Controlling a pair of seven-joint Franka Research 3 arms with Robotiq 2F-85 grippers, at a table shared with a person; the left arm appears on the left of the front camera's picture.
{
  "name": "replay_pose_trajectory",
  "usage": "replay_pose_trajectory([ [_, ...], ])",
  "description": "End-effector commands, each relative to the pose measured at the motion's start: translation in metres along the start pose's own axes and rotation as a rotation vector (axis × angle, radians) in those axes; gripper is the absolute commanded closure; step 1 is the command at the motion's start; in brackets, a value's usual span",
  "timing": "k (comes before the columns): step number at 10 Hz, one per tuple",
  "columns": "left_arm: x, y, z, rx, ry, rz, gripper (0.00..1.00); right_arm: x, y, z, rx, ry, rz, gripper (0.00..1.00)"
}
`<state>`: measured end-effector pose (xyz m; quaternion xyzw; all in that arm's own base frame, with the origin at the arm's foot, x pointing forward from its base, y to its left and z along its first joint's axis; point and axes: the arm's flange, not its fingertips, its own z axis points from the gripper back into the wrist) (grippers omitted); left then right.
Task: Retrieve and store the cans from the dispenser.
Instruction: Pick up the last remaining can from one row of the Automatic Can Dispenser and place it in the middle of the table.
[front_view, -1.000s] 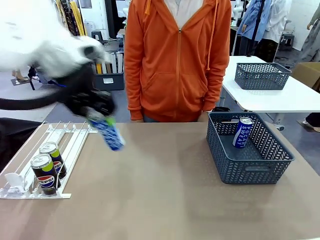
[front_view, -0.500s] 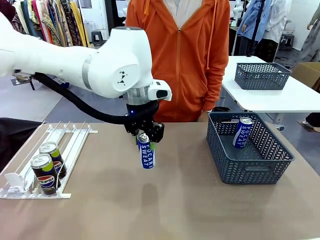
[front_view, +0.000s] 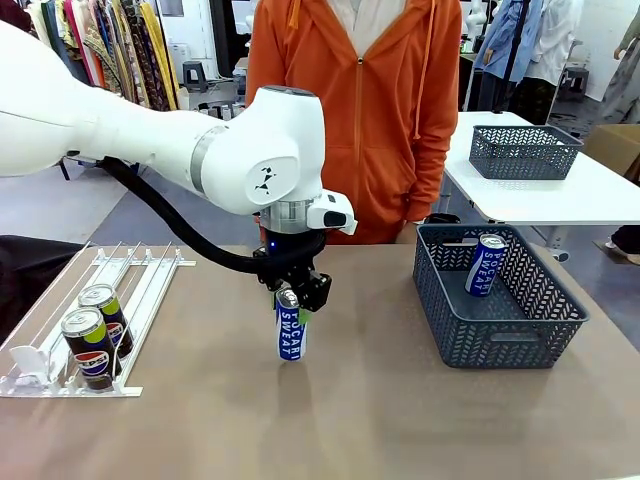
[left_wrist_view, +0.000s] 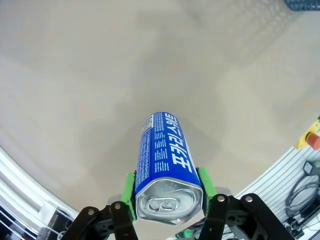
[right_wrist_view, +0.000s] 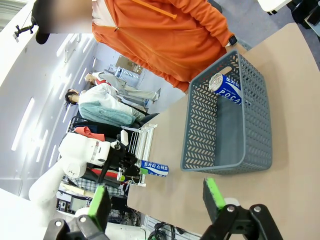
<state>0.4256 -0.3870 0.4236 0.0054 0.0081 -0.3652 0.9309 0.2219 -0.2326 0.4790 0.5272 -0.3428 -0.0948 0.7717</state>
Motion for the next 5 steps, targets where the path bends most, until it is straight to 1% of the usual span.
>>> replay_pose_trajectory([
  [1,0.0028,0.006,0.0088,0.028,0.001,-0.034,1.0,0.0025,0.0011,-0.0007,0.018,-0.019,0.024,0.0],
  [2,0.0016,0.0058,0.0083,0.022,-0.003,-0.031,0.9,0.0025,0.0011,-0.0007,0.018,-0.019,0.024,0.0],
  [3,0.0015,0.0054,0.0083,0.018,-0.001,-0.034,0.4,0.0025,0.0011,-0.0007,0.018,-0.019,0.024,0.0],
  [4,0.001,0.0052,0.0084,0.018,-0.001,-0.037,0.0,0.0025,0.0011,-0.0007,0.018,-0.019,0.024,0.0],
  [5,0.0013,0.0053,0.0082,0.019,-0.006,-0.04,0.0,0.0025,0.0011,-0.0007,0.018,-0.019,0.024,0.0],
])
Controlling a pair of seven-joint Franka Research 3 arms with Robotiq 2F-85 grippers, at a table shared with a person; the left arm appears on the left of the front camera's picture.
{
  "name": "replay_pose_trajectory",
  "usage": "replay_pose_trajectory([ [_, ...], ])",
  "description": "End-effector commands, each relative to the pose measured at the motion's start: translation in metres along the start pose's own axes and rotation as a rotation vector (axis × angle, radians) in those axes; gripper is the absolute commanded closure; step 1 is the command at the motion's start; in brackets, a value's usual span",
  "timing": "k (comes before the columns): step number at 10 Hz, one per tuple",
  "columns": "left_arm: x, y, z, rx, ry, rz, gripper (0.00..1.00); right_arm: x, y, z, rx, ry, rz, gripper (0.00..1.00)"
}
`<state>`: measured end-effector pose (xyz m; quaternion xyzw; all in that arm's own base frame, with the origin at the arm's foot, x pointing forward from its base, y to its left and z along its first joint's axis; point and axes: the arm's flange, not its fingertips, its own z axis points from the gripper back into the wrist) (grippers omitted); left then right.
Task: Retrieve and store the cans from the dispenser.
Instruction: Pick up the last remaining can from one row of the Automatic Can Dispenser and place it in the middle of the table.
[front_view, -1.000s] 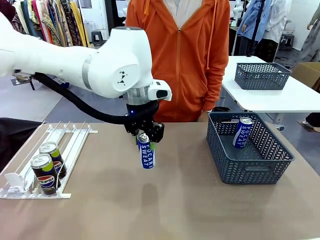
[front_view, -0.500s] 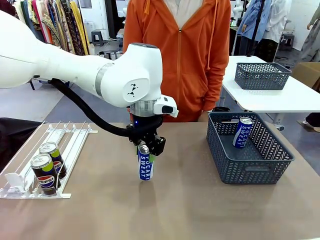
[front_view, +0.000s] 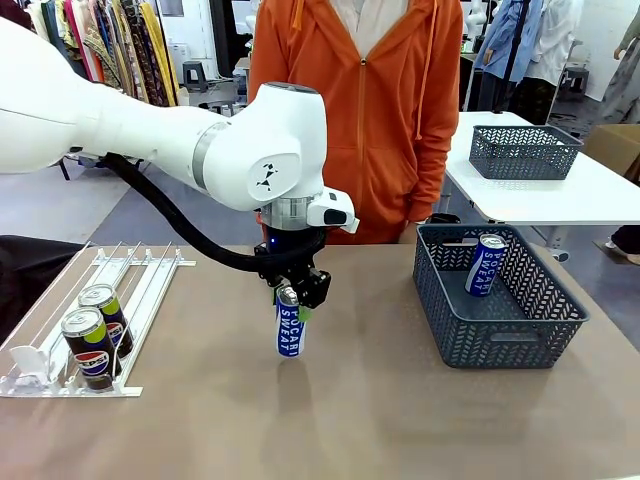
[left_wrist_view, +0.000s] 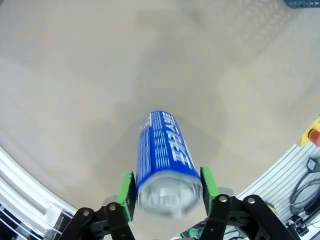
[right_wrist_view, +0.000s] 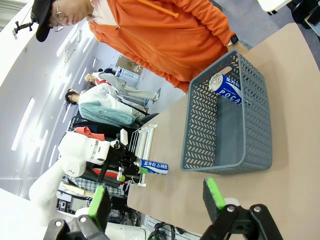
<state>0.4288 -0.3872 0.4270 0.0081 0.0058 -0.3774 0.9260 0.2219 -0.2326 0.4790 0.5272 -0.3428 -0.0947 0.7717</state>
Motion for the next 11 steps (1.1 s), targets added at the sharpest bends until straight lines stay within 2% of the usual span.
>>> replay_pose_trajectory([
  [1,-0.002,0.003,0.005,0.008,-0.003,-0.012,0.0,0.002,0.001,-0.001,0.018,-0.019,0.024,0.0],
  [5,-0.003,0.005,0.008,-0.008,-0.015,0.0,0.0,0.002,0.001,-0.001,0.018,-0.019,0.024,0.0],
  [7,-0.02,0.016,0.043,-0.014,-0.074,0.062,0.0,0.002,0.001,-0.001,0.018,-0.019,0.024,0.0],
  [8,-0.044,0.027,0.073,-0.06,-0.084,0.086,0.0,0.002,0.001,-0.001,0.018,-0.019,0.024,0.0],
  [9,-0.076,0.041,0.102,-0.055,-0.113,0.105,0.0,0.002,0.001,-0.001,0.018,-0.019,0.024,0.0],
  [11,-0.159,0.095,0.151,-0.255,-0.16,0.101,0.0,0.002,0.001,-0.001,0.018,-0.019,0.024,0.0],
])
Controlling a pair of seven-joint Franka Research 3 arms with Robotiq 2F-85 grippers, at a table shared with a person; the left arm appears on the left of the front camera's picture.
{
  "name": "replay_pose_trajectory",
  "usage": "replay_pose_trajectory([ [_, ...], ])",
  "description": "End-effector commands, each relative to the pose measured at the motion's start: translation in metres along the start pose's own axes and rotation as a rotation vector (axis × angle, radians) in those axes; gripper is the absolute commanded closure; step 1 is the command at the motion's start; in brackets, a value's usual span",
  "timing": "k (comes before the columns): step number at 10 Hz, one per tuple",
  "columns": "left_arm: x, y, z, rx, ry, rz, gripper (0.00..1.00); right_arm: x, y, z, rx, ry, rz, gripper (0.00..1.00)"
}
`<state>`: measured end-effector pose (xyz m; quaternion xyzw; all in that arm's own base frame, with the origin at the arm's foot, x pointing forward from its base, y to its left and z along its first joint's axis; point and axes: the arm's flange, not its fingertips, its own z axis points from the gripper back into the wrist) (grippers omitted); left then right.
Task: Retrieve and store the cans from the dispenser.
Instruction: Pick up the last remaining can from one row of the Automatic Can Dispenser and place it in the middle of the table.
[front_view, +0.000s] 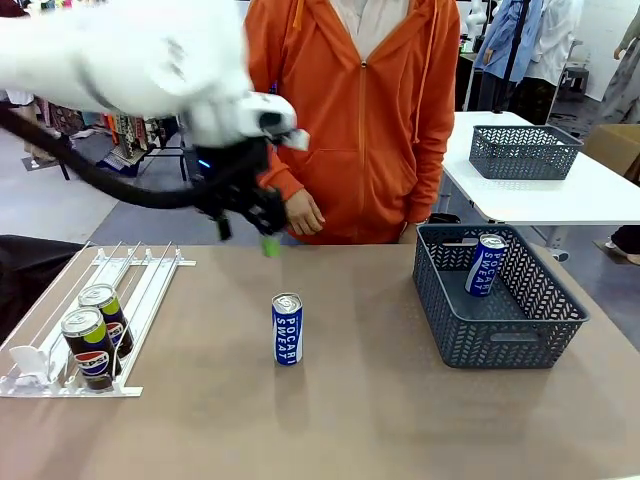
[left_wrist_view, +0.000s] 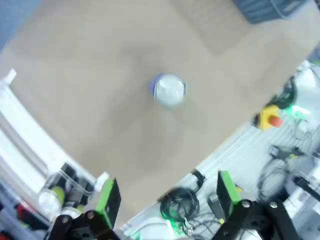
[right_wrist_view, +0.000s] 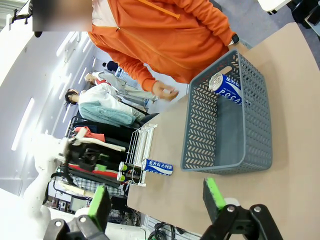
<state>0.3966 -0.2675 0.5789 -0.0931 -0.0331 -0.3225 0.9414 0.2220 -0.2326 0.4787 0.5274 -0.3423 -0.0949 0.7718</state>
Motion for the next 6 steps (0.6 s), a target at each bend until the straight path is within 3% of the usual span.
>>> replay_pose_trajectory([
  [1,-0.078,0.072,0.04,-0.172,-0.071,0.071,0.0,0.003,0.001,-0.001,0.018,-0.02,0.025,0.0],
  [3,-0.157,0.165,0.078,-0.371,-0.161,0.242,0.0,0.003,0.001,-0.001,0.018,-0.02,0.025,0.0],
  [6,-0.255,0.286,0.063,-0.806,-0.228,0.229,0.0,0.003,0.001,-0.001,0.018,-0.02,0.025,0.0],
])
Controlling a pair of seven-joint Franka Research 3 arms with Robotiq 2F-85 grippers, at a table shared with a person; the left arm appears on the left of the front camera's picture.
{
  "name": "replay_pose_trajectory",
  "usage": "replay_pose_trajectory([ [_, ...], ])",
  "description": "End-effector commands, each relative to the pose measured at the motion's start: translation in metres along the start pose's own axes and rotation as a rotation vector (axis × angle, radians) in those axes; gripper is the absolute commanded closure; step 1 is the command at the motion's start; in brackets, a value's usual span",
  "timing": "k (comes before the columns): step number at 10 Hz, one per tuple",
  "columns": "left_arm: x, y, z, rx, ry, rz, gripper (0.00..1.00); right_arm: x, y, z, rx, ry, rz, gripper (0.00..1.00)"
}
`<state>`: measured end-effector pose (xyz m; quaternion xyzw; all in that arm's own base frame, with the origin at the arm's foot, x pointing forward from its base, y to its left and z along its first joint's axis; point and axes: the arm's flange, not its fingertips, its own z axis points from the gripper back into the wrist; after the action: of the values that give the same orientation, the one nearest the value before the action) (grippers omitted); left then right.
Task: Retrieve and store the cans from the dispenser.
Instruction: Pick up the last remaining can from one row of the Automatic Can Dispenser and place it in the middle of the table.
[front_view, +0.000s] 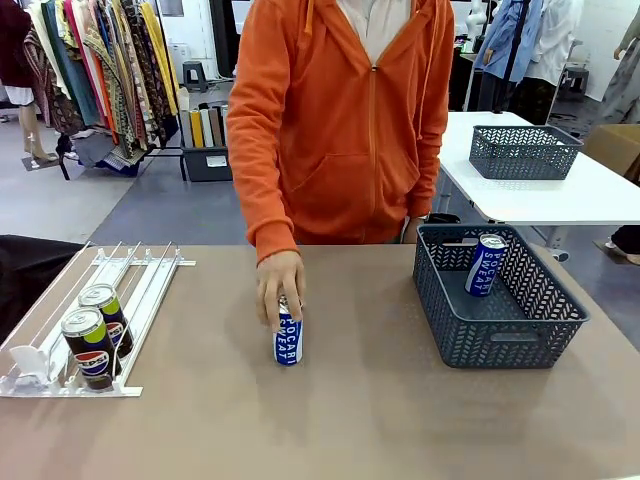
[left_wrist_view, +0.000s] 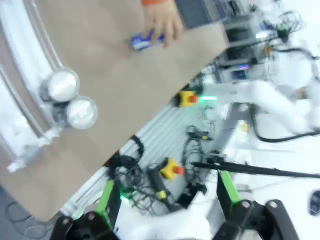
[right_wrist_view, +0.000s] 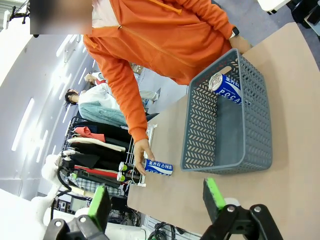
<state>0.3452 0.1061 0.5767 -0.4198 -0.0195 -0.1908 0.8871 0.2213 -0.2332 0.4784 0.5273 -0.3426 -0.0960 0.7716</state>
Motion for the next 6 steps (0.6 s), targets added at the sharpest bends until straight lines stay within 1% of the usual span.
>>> replay_pose_trajectory([
  [1,-0.003,0.069,0.015,-0.287,-0.087,0.07,0.0,0.003,0.002,-0.001,0.019,-0.018,0.026,0.0],
  [2,-0.022,0.094,0.017,-0.353,-0.174,0.118,0.0,0.003,0.002,-0.001,0.019,-0.018,0.026,0.0],
  [3,-0.038,0.107,0.015,-0.339,-0.242,0.146,0.0,0.003,0.002,-0.001,0.019,-0.018,0.026,0.0],
  [4,-0.048,0.111,0.013,-0.319,-0.288,0.114,0.0,0.003,0.002,-0.001,0.019,-0.018,0.026,0.0],
  [5,-0.049,0.111,0.014,-0.251,-0.346,0.099,0.0,0.003,0.002,-0.001,0.019,-0.018,0.026,0.0],
  [6,-0.053,0.129,0.019,-0.339,-0.233,0.154,0.0,0.003,0.002,-0.001,0.019,-0.018,0.026,0.0],
])
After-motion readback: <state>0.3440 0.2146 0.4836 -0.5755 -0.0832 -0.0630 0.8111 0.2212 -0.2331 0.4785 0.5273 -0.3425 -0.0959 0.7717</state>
